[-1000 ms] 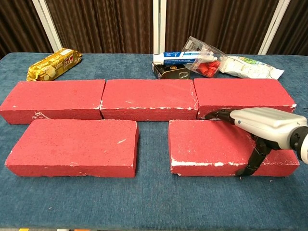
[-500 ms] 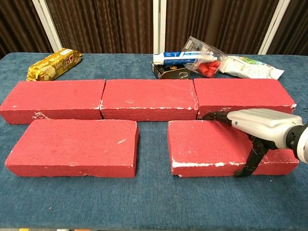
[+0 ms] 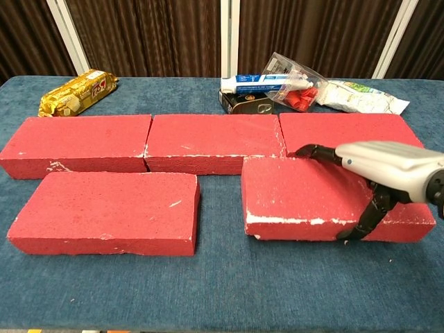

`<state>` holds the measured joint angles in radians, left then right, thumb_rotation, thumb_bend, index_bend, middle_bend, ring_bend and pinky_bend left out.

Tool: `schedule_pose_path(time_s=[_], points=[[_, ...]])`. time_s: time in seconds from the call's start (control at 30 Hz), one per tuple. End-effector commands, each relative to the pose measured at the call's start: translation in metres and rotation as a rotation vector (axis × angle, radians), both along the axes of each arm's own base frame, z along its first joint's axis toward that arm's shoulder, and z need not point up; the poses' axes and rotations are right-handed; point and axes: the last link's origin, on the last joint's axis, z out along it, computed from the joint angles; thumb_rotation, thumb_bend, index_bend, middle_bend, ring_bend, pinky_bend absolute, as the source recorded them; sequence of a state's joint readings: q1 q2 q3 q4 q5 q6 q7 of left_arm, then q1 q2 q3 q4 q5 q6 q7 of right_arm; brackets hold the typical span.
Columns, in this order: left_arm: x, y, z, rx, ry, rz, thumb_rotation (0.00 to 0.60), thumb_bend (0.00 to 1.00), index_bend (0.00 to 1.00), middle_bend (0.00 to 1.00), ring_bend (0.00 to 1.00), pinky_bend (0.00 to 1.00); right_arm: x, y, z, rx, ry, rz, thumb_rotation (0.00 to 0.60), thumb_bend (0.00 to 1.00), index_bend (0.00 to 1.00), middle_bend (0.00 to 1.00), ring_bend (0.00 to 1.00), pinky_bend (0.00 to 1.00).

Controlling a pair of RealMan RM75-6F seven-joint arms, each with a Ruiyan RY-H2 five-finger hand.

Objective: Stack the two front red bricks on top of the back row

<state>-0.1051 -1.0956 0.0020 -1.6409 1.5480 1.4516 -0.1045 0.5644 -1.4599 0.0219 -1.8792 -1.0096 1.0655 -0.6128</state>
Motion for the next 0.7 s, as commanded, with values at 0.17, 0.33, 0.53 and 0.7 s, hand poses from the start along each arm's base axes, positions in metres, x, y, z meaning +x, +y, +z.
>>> schedule_pose_path(time_s=[0.17,0.33,0.53,0.7], points=[[0.001,0.0,0.001,-0.001,0.0,-0.005,0.6,0.05,0.0,0.0,0.0,0.0,0.031,-0.02,0.031,-0.074,-0.041,0.1,0.6,0.11,0.0,0.12,0.12,0.32],[0.001,-0.002,0.003,0.004,-0.001,-0.004,0.6,0.05,0.0,0.0,0.0,0.0,0.06,-0.056,0.034,-0.067,-0.053,0.114,0.6,0.1,0.0,0.12,0.12,0.32],[-0.003,-0.002,0.002,-0.004,0.001,0.005,0.6,0.05,0.0,0.0,0.0,0.0,0.083,-0.093,0.022,-0.051,-0.033,0.118,0.6,0.1,0.0,0.12,0.12,0.32],[-0.004,-0.001,0.003,0.0,0.001,0.007,0.6,0.05,0.0,0.0,0.0,0.0,0.089,-0.114,0.008,-0.045,-0.016,0.098,0.6,0.1,0.0,0.11,0.12,0.31]])
